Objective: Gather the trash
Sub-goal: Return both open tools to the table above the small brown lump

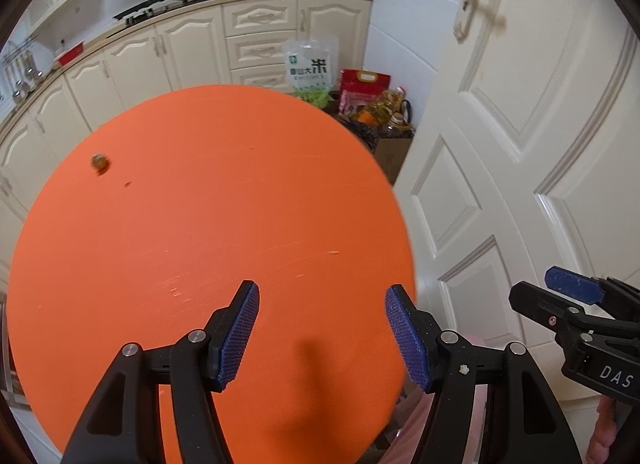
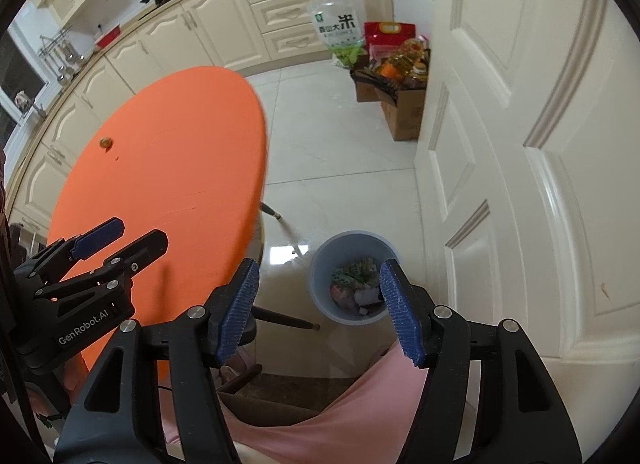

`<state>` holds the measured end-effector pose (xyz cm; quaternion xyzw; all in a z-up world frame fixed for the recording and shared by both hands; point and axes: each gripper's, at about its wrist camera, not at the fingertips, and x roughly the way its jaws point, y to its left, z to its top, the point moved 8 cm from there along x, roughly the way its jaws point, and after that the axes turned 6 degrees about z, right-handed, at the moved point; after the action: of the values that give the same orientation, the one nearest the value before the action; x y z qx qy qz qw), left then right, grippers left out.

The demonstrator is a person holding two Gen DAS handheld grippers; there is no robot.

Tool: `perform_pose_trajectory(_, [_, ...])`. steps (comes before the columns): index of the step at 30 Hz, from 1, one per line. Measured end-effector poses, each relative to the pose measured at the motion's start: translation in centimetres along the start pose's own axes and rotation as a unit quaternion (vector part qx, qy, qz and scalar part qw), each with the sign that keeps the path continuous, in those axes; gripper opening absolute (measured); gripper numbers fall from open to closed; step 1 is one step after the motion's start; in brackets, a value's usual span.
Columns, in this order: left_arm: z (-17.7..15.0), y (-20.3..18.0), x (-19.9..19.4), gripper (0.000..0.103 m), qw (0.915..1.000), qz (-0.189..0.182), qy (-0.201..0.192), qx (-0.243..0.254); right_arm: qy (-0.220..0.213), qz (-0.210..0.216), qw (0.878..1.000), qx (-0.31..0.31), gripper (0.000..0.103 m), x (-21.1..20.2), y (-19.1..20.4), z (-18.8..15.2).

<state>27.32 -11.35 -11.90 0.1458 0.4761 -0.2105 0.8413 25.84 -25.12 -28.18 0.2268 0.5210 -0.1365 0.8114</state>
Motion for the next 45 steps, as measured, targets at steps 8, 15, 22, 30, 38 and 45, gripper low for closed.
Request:
perform_pose_trajectory(8, [-1.7,5.5,-2.5,0.061,0.9987,0.02,-0.015,-0.044,-0.003,0.017,0.999,-0.04,0.073,0.3,6.3,-0.1])
perform_pose_trajectory(15, [-4.1,10.8,-4.8,0.061,0.9937,0.055,-0.024,-0.095,-0.005,0.04,0.996,-0.08,0.093,1.1,12.6,-0.3])
perform_pose_trajectory(22, [-5.8,14.8,-6.3,0.061,0.9858,0.088,-0.024,-0.141,0.002,0.054,0.988,-0.144,0.093,2.8,19.7,-0.3])
perform_pose_trajectory(30, [-6.4,16.7,-6.8,0.062,0.9782,0.112,-0.018,-0.174,0.017,0.064,0.979,-0.19,0.094,5.1,25.3,-0.1])
perform_pose_trajectory(38, [-3.2,18.8,-4.8,0.062,0.9745,0.117,-0.006,-0.191,0.019,0.077,0.976,-0.203,0.094,7.8,28.4,2.7])
perform_pose_trajectory(45, [1.6,22.3,-1.5,0.062,0.9672,0.132,0.002,-0.217,0.016,0.086,0.973,-0.214,0.092,11.3,31.2,7.5])
